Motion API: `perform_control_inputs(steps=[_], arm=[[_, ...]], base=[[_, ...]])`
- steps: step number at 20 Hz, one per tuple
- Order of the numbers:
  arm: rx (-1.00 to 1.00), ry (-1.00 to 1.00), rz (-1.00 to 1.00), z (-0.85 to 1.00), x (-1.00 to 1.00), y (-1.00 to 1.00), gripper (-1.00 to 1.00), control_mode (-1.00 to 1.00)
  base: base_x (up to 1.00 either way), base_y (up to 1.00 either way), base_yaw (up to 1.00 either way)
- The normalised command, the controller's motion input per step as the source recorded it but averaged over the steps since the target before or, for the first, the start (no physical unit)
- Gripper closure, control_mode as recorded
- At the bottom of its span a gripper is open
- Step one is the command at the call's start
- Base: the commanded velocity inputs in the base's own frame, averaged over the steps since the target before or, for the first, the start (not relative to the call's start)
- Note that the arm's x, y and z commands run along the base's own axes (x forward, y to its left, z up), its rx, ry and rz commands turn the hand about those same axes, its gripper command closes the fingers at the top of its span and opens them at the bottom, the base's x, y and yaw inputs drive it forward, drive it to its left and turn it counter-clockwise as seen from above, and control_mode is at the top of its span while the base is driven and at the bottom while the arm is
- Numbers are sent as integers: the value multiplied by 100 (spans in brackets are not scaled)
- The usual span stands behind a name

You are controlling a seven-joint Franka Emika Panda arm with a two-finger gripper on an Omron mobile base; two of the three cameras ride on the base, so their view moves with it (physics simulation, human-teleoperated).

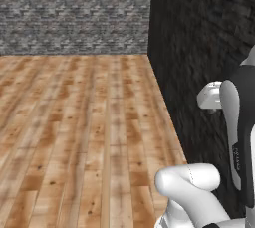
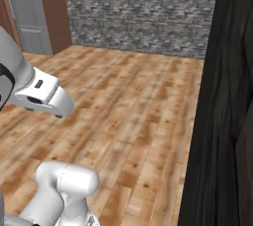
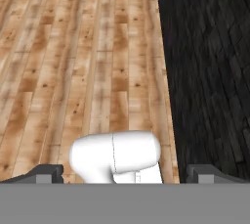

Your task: Get the candle and the beer from the cabinet and move them to the dining counter.

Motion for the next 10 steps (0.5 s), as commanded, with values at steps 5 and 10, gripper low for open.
perform_control_inputs(steps=[5,10], arm=[[0,0,0,0,0,0,-100,100],[0,0,0,0,0,0,-100,100]], base=[[97,-10,65],[86,-11,77]])
